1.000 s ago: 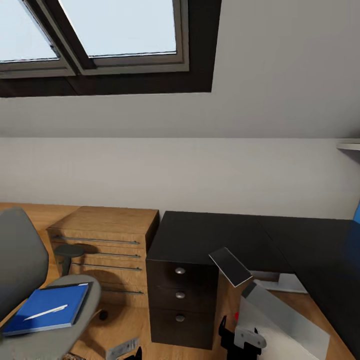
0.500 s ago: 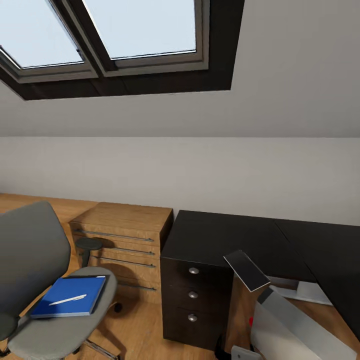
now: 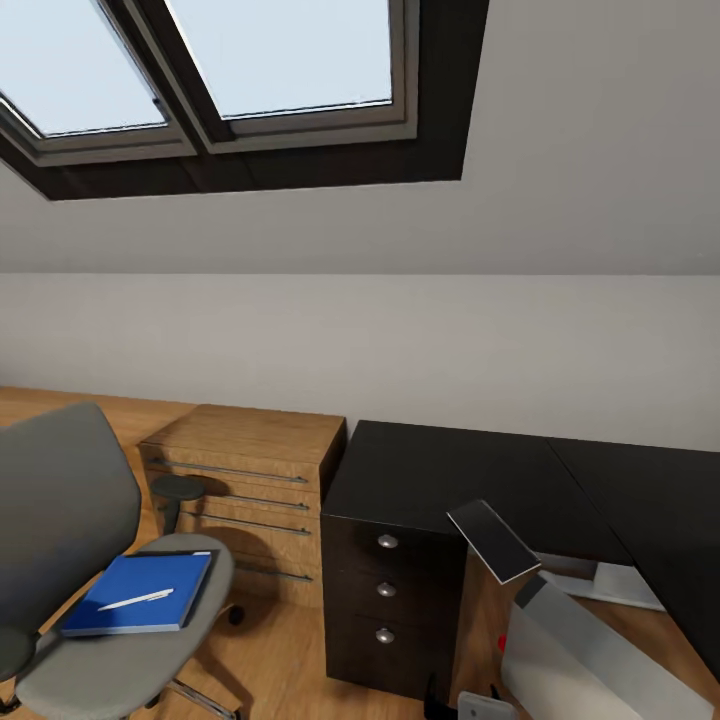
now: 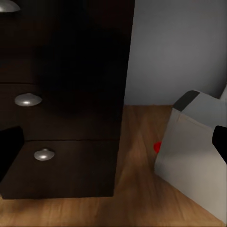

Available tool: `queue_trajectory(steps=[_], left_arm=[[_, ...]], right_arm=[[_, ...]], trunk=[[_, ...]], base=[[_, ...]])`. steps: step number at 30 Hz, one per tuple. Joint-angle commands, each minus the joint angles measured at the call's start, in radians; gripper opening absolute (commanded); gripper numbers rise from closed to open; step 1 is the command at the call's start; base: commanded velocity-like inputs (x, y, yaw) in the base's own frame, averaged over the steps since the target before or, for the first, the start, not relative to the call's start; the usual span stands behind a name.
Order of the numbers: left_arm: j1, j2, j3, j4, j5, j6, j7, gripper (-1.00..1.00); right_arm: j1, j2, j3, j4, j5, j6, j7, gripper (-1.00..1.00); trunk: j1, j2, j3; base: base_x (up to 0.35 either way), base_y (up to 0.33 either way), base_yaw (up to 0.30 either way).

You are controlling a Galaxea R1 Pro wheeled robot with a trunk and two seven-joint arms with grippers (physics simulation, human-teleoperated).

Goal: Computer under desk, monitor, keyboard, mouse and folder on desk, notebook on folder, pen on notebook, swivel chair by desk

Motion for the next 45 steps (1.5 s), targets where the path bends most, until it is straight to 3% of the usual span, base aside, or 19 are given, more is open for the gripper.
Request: queue_trajectory(steps=[1, 7, 8, 12, 26, 28, 37, 45], left_arm=[[-0.002, 0.001, -0.008, -0.001, 0.009, -0.006, 0.006, 1.00], [-0.002, 0.000, -0.009, -0.001, 0.008, -0.006, 0.006, 1.00], [-0.002, -0.001, -0.011, -0.001, 0.006, -0.006, 0.006, 1.00], [-0.002, -0.001, -0.011, -0.001, 0.006, -0.006, 0.006, 1.00], [-0.002, -0.001, -0.012, 0.002, 0.007, -0.006, 0.006, 1.00], [-0.002, -0.001, -0.012, 0.002, 0.006, -0.006, 0.006, 1.00], [-0.002, -0.001, -0.012, 0.003, 0.008, -0.006, 0.006, 1.00], [-0.002, -0.002, -0.012, 0.003, 0.008, -0.005, 0.006, 1.00]], right_arm=[[-0.001, 0.000, 0.010, -0.001, -0.003, -0.003, -0.006, 1.00], [-0.001, 0.001, 0.007, 0.000, -0.007, -0.006, -0.004, 1.00], [-0.001, 0.001, -0.008, 0.000, -0.063, -0.005, -0.002, 1.00], [-0.001, 0.001, -0.011, -0.001, -0.092, -0.005, -0.001, 1.00], [-0.002, 0.000, -0.013, 0.006, -0.098, -0.006, 0.002, 1.00], [-0.003, 0.000, -0.013, 0.009, -0.096, -0.006, 0.013, 1.00], [-0.003, -0.001, -0.013, 0.062, -0.097, -0.006, 0.184, 1.00], [-0.003, 0.000, -0.013, 0.073, -0.099, -0.006, 0.210, 1.00]], trunk=[[0.000, -0.001, -0.001], [0.000, -0.001, -0.003], [0.000, -0.001, -0.004], [0.000, -0.001, -0.010], [0.000, -0.001, -0.030], [0.000, -0.001, -0.033], [0.000, -0.001, -0.046], [0.000, -0.001, -0.058]], base=[[0.000, 0.000, 0.000], [0.000, 0.000, 0.013], [0.000, 0.000, 0.081], [0.000, 0.000, 0.091], [0.000, 0.000, 0.103], [0.000, 0.000, 0.115], [0.000, 0.000, 0.133], [0.000, 0.000, 0.139]])
